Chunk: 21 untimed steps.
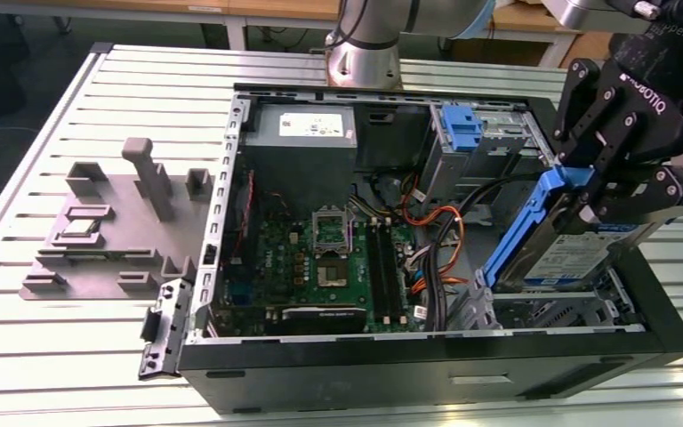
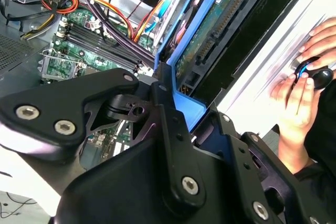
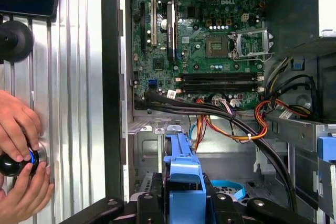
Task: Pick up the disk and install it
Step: 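Insert the disk into the insertion slot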
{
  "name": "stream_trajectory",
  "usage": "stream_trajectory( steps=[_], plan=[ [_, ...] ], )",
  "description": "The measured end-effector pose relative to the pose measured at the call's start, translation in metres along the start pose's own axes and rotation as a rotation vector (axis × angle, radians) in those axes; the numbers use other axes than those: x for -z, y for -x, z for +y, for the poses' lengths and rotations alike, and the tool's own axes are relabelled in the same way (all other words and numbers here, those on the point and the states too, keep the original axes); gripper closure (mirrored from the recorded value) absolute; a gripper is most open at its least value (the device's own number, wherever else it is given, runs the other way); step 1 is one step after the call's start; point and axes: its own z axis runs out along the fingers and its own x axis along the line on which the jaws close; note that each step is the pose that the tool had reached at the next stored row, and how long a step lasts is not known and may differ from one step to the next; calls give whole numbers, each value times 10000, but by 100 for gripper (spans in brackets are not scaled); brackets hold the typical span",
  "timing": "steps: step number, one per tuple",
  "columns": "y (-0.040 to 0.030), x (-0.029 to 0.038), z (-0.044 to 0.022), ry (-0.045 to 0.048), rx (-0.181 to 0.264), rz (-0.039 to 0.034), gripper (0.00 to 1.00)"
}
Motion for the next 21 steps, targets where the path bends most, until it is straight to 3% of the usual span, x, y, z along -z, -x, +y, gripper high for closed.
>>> stream_trajectory(
  steps=[21],
  plan=[
    [-5,-92,4,2,-58,-1,64]
  ],
)
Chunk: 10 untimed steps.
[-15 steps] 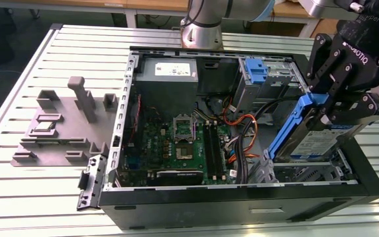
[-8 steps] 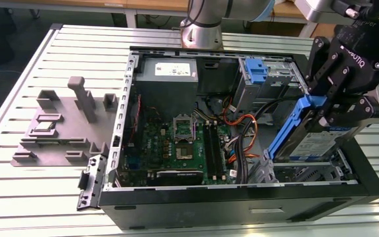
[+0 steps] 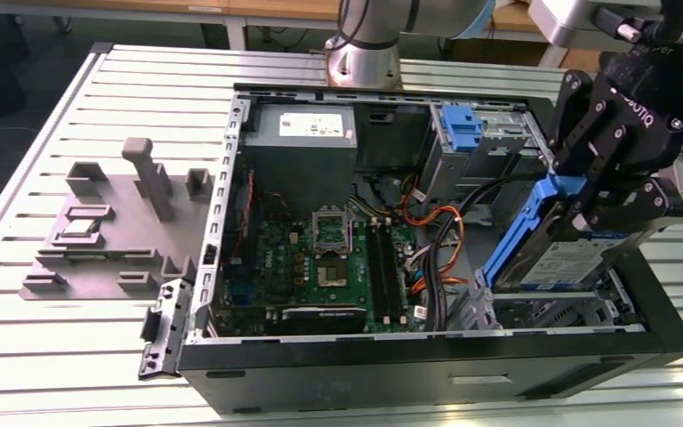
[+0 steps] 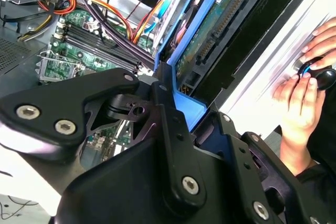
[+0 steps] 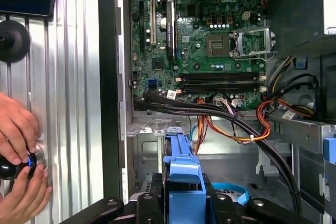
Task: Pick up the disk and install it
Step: 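Insert the disk into the insertion slot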
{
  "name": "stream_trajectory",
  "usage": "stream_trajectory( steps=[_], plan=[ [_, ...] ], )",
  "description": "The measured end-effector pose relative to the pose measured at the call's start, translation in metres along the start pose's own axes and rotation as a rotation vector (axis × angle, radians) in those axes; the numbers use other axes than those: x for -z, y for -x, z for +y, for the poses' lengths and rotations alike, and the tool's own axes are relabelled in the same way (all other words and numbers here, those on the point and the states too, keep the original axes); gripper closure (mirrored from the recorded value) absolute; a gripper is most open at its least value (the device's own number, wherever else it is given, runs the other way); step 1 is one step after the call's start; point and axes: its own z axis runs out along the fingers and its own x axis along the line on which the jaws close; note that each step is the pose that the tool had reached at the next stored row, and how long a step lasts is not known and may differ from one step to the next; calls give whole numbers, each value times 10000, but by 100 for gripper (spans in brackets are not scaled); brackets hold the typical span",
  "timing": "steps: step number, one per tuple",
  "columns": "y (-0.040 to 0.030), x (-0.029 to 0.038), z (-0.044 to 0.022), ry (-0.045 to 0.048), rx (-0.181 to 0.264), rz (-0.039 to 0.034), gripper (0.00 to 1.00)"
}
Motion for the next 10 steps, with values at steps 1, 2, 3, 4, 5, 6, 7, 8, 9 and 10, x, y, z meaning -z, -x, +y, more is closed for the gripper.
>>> stream_trajectory(
  steps=[1,2,3,4,5,6,7,8,9,10],
  plan=[
    [-1,-5,0,0,-3,0,64],
    [-2,-10,0,0,-6,0,64],
    [-4,-15,0,0,-8,1,64],
    [-5,-21,0,0,-10,0,64],
    [-7,-26,0,0,-11,0,64],
    [-8,-32,0,1,-12,1,64],
    [-9,-39,0,1,-13,0,64],
    [-11,-45,0,1,-14,0,64],
    [-12,-51,0,0,-16,0,64],
    [-14,-58,0,1,-17,0,64]
  ],
)
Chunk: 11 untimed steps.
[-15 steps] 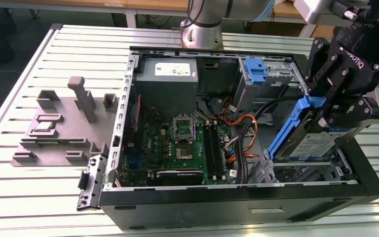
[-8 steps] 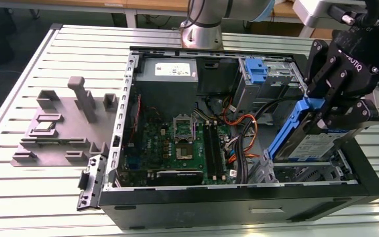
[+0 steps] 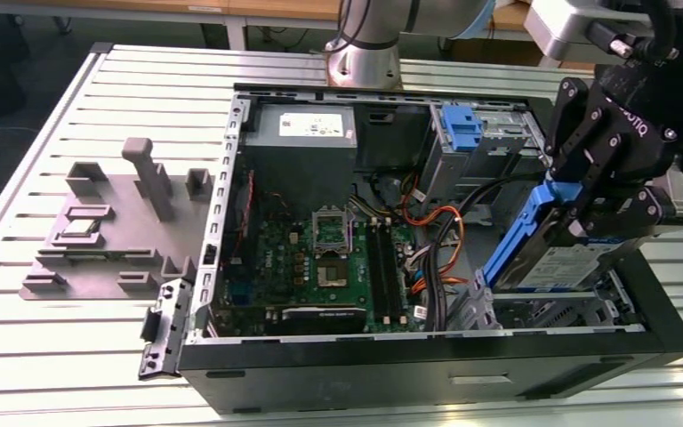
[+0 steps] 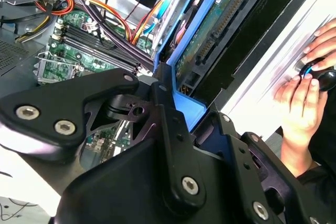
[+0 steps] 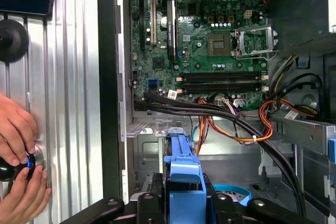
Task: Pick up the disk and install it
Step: 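Insert the disk into the insertion slot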
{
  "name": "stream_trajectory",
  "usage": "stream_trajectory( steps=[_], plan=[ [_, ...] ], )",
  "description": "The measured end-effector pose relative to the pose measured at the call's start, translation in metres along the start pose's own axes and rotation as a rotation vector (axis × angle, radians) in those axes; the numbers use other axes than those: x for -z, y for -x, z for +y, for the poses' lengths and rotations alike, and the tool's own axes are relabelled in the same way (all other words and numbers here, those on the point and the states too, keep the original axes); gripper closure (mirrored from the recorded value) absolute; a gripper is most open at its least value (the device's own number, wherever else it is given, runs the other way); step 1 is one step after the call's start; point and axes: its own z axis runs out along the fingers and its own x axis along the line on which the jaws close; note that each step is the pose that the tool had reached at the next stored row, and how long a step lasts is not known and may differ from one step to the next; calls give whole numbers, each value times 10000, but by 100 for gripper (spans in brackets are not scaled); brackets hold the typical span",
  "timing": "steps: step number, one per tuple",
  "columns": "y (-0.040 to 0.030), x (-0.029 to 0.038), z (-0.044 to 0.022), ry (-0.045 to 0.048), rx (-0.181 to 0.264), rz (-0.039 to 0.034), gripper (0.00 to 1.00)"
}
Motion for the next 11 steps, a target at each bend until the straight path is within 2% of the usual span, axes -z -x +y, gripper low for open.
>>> stream_trajectory(
  steps=[11],
  plan=[
    [-8,-48,0,0,-15,1,64]
  ],
)
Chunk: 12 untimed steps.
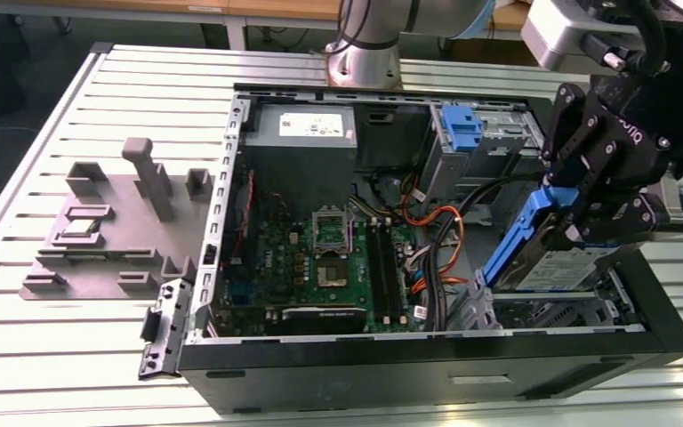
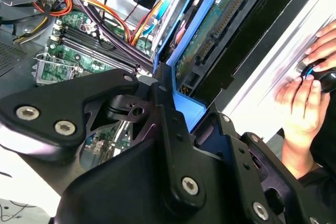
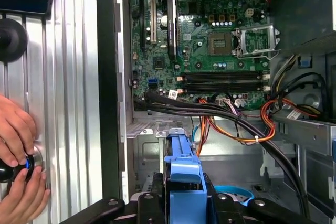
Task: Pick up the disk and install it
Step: 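Insert the disk into the insertion slot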
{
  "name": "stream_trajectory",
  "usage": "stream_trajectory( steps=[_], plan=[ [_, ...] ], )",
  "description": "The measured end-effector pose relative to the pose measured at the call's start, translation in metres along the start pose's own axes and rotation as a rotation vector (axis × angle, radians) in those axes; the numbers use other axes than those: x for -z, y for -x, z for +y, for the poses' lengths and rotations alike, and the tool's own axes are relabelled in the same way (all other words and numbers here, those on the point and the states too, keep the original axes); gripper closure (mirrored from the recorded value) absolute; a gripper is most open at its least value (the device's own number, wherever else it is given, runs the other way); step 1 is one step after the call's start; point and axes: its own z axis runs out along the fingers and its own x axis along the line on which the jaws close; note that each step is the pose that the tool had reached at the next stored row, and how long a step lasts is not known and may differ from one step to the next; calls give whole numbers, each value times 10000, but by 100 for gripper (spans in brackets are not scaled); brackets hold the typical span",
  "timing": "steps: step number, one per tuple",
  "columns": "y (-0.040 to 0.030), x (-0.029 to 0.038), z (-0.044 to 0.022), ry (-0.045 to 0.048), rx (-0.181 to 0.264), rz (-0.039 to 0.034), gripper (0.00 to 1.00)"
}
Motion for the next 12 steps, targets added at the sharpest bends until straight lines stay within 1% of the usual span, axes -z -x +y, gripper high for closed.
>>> stream_trajectory(
  steps=[12],
  plan=[
    [-2,-40,0,0,-10,1,64]
  ],
)
